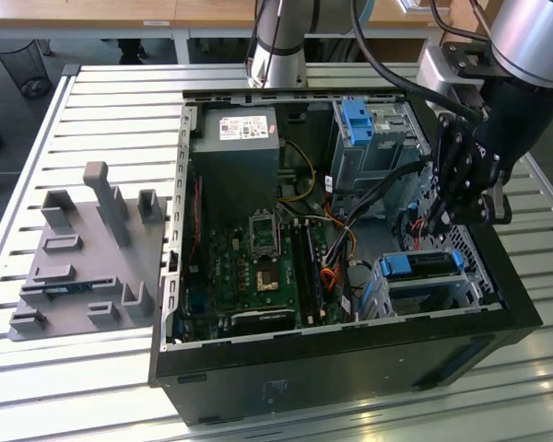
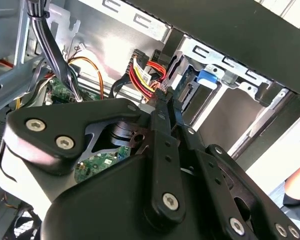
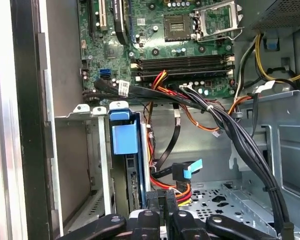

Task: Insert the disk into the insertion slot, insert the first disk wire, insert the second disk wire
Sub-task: 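Insert the first disk wire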

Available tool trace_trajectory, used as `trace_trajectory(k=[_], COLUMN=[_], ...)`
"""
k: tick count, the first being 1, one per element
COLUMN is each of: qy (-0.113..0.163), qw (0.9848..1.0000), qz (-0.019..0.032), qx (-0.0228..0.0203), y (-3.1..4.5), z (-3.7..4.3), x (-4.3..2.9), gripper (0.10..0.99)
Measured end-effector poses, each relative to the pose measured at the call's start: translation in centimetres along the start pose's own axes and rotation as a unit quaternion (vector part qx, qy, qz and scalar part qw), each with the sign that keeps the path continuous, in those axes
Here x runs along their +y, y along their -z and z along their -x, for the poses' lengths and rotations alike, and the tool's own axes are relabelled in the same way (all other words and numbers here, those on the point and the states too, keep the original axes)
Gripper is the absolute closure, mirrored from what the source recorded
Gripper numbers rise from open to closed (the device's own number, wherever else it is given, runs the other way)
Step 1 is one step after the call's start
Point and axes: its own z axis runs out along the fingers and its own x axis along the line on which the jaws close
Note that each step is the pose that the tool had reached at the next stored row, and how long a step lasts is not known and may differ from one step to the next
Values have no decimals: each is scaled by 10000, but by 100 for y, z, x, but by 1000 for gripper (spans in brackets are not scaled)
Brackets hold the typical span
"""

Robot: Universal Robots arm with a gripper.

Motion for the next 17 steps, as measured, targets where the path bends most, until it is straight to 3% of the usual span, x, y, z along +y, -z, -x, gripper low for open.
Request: trace_trajectory(k=[7,17], qy=[30,76], qw=[10000,9999], qz=[-30,-84], qx=[-2,-7], y=[-10,-49], z=[-74,-95], x=[0,12], gripper=[918,918])
